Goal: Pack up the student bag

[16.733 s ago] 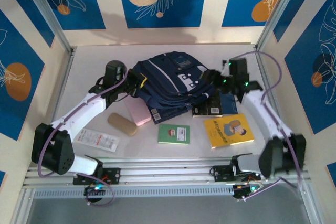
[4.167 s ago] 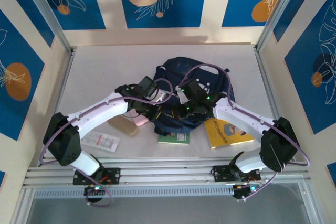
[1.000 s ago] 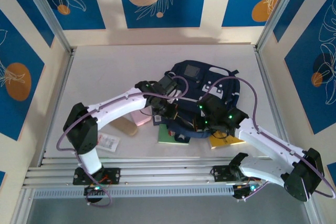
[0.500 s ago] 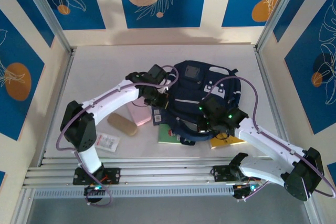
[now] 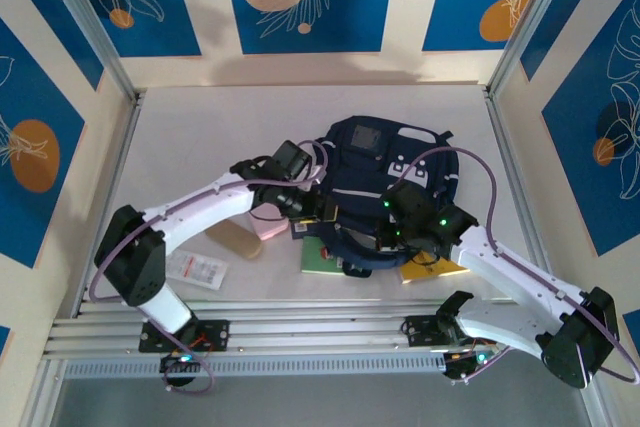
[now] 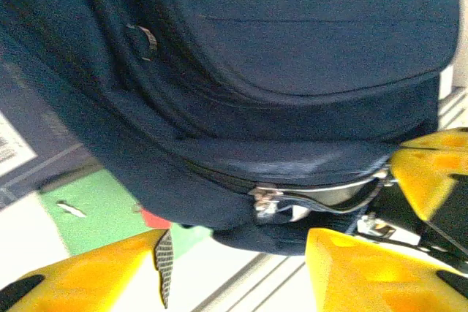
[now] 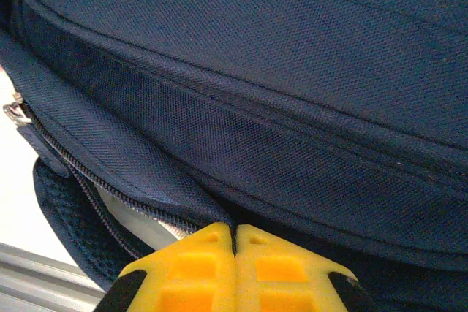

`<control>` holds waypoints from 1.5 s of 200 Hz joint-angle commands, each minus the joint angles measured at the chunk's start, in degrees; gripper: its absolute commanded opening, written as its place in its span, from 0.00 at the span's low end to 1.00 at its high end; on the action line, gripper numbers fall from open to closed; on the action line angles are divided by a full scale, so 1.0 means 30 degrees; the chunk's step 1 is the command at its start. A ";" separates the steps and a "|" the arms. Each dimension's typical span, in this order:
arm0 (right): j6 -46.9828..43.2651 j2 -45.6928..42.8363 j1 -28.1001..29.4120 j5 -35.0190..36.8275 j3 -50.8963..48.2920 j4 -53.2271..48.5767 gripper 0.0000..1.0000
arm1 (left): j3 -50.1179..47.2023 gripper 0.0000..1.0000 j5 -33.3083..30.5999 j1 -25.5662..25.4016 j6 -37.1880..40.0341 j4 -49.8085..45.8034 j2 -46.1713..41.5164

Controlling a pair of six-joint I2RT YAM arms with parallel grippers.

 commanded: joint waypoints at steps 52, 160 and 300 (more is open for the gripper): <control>0.0518 -0.0347 -0.0555 -0.1537 -0.0423 0.0441 0.00 | -0.1057 0.38 0.1882 -0.0849 -0.2333 0.3060 0.0558; 0.0683 -0.0368 -0.0761 -0.2526 -0.0732 0.1083 0.00 | -0.2040 0.43 0.1637 -0.1449 -0.2190 0.3233 0.0752; 0.2047 -0.0919 -0.0516 -0.4176 -0.1497 0.2639 0.00 | -0.0624 0.35 -0.0223 -0.1858 -0.0755 0.3556 0.2892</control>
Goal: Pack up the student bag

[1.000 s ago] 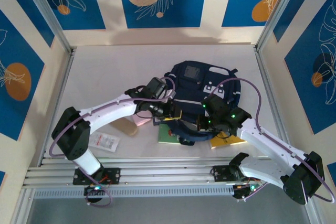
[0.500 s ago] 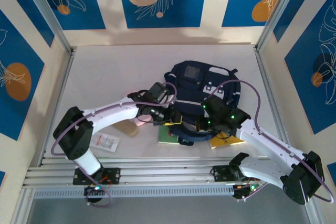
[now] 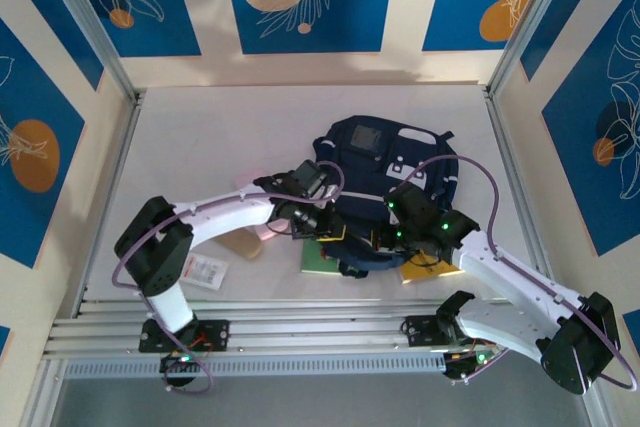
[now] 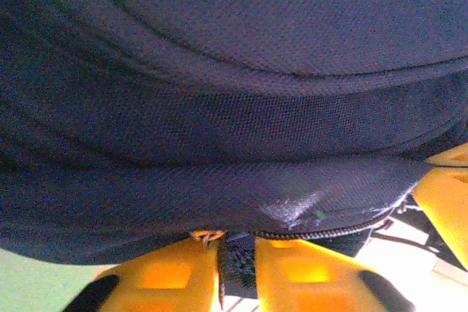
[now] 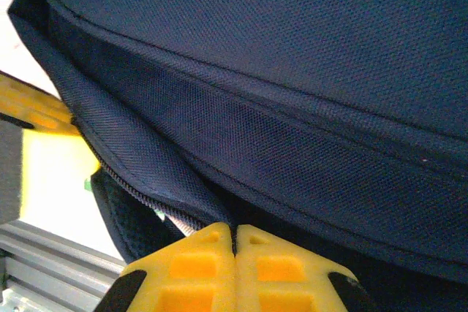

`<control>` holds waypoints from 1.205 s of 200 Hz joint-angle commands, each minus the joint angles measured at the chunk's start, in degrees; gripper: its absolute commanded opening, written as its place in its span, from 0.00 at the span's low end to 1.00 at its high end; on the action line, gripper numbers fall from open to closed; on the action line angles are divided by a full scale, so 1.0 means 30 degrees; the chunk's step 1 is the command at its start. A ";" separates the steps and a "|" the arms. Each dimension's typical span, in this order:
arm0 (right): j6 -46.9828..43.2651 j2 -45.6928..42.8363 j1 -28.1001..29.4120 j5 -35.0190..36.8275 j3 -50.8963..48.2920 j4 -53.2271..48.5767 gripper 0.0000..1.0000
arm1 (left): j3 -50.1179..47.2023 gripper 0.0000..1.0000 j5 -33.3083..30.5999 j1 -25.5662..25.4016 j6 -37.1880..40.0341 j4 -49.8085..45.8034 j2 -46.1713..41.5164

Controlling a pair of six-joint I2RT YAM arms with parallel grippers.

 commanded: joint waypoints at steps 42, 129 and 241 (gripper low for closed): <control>0.1556 -0.0778 0.0070 -0.2800 -0.0774 0.2003 0.00 | 0.0190 0.53 -0.1620 -0.0171 0.0379 0.2293 0.1187; 0.3938 -0.2549 -0.1541 -0.6567 -0.4113 0.6053 0.00 | -0.2341 0.13 -0.1588 0.0281 -0.3005 0.9191 0.0512; -0.0674 -0.1321 -0.1812 0.0015 -0.0725 -0.1086 0.00 | 0.0528 0.00 0.1540 0.1833 0.2880 0.0956 -0.0657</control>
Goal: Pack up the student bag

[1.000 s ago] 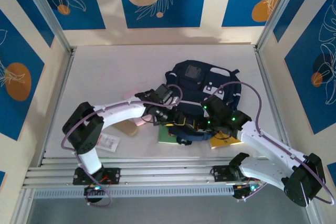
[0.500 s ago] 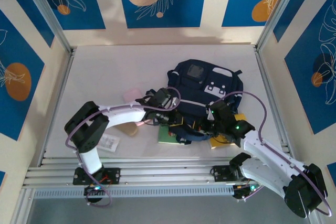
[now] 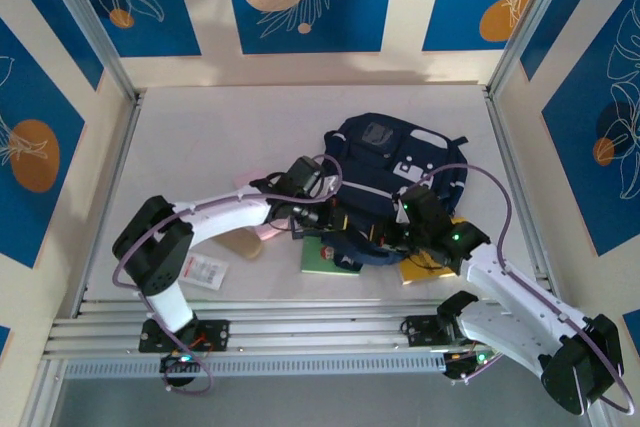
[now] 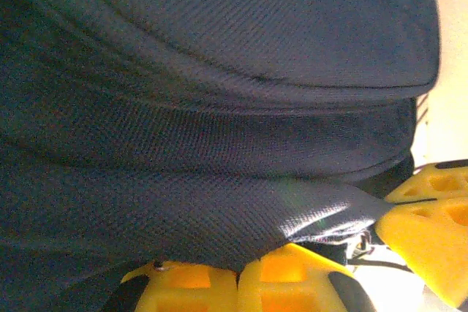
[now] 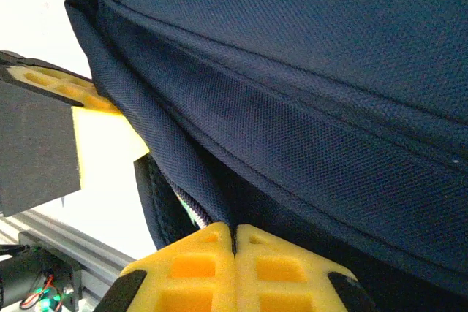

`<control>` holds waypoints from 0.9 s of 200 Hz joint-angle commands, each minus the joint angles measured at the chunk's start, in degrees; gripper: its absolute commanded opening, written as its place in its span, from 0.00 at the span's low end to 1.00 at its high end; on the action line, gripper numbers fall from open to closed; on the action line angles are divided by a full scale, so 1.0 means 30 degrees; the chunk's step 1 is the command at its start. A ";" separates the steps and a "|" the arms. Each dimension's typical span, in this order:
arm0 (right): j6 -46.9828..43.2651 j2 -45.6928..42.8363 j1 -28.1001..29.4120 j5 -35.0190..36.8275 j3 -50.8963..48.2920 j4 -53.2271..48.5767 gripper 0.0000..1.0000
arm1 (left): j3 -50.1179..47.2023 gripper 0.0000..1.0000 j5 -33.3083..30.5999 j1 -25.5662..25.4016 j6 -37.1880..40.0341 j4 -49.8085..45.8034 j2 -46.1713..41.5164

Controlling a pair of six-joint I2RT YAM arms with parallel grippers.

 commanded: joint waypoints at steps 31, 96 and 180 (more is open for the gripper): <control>-0.1572 0.1573 0.0132 0.3431 0.1506 -0.4213 0.00 | 0.1753 0.00 0.1649 0.1067 0.2834 -0.3688 -0.0586; -0.0315 0.1191 0.0921 0.7969 0.1762 -0.5253 0.00 | 0.0632 0.00 0.4789 0.1834 -0.0470 -0.0326 -0.1123; -0.1102 -0.2480 -0.1334 -0.2899 0.0084 -0.0354 0.00 | -0.0462 0.51 0.2655 0.1545 -0.0417 -0.1717 -0.1510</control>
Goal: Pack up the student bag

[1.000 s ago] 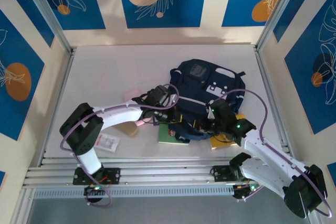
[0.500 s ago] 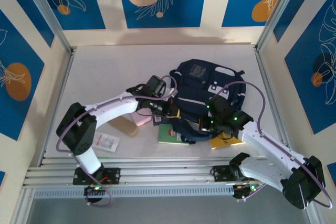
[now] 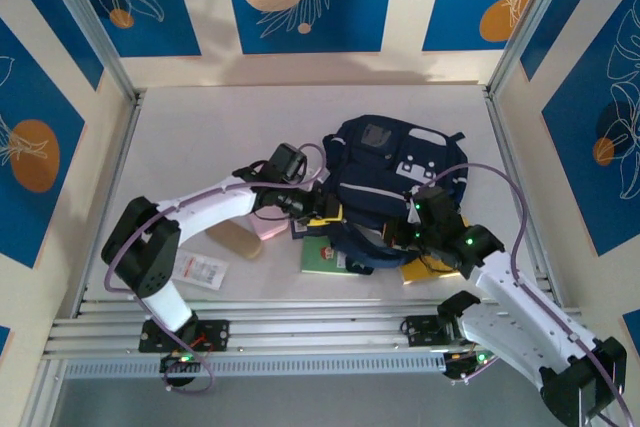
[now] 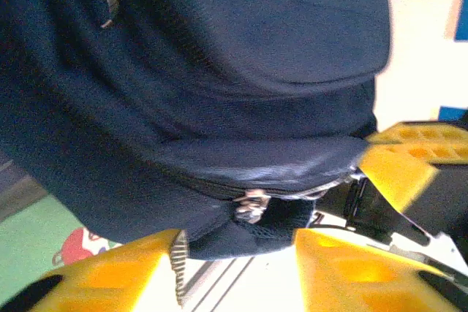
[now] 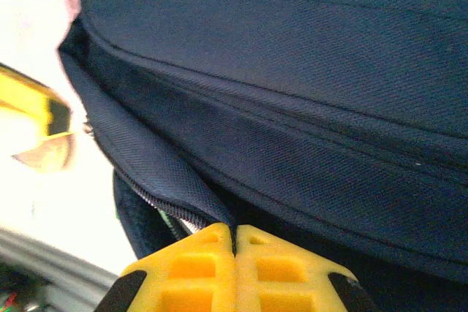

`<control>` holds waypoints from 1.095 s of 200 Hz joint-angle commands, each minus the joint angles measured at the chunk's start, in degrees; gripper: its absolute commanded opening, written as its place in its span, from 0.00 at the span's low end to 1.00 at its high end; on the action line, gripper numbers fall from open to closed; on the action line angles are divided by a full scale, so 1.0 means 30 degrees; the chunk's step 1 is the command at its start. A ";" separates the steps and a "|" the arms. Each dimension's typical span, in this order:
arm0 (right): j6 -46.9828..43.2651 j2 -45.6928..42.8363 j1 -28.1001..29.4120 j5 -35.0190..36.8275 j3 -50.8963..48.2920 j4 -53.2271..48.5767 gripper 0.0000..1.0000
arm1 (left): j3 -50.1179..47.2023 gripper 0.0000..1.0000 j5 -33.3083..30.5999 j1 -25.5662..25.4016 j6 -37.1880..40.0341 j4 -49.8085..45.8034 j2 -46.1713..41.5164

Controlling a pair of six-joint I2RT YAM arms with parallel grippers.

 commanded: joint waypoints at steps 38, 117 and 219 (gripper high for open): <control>0.0119 0.0140 -0.0568 -0.3821 -0.0027 0.1206 0.00 | 0.0770 0.54 -0.1715 -0.1036 0.0600 -0.1371 -0.0131; 0.0541 0.0254 -0.0656 -0.4121 0.0158 0.1675 0.00 | 0.2855 0.43 -0.5245 -0.2548 0.2314 -0.4095 0.1403; 0.1234 0.0249 -0.1272 -0.5036 0.0513 0.1913 0.00 | 0.1912 0.48 -0.7780 -0.3520 0.3340 -0.4276 0.0370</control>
